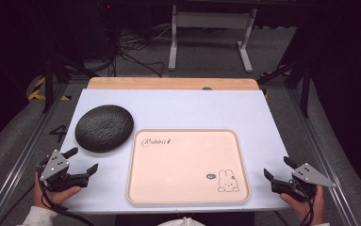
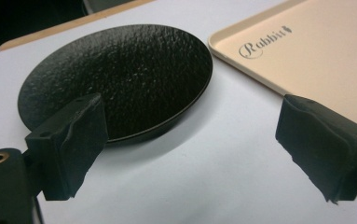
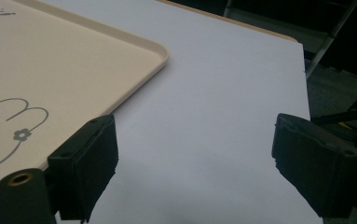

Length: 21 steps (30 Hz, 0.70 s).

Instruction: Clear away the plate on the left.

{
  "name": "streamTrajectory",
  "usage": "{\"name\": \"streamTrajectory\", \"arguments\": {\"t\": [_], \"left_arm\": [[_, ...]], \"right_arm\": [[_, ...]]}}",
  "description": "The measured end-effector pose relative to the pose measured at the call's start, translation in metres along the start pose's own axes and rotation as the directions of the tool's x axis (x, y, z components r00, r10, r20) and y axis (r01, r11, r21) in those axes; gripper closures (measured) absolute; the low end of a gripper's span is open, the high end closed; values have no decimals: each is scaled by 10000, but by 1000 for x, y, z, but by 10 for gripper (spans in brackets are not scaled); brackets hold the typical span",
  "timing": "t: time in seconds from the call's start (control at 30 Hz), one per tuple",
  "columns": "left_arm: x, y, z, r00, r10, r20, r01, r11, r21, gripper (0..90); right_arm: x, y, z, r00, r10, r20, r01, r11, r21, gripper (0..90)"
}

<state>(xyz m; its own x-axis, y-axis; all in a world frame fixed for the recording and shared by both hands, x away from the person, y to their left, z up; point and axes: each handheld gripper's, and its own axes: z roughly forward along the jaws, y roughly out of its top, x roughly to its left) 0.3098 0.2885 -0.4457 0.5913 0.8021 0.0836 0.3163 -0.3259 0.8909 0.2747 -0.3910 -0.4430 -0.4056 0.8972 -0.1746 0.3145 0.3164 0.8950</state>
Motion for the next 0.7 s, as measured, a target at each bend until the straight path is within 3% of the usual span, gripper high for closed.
{"name": "streamTrajectory", "arguments": {"t": [0.13,0.27,0.7], "left_arm": [[-2,0,4,9999,128,75,-130,9997,220,103],[-4,0,5,9990,413,-155,-407,9984,397,132],[-3,-2,6,9976,531,-439,-492,9952,850,133]], "right_arm": [[1,-1,-2,10000,-83,6,83,10000,-3,150],[3,1,-3,9999,-168,15,168,9999,-29,150],[6,2,0,9995,-322,-49,322,9995,15,151]]}}
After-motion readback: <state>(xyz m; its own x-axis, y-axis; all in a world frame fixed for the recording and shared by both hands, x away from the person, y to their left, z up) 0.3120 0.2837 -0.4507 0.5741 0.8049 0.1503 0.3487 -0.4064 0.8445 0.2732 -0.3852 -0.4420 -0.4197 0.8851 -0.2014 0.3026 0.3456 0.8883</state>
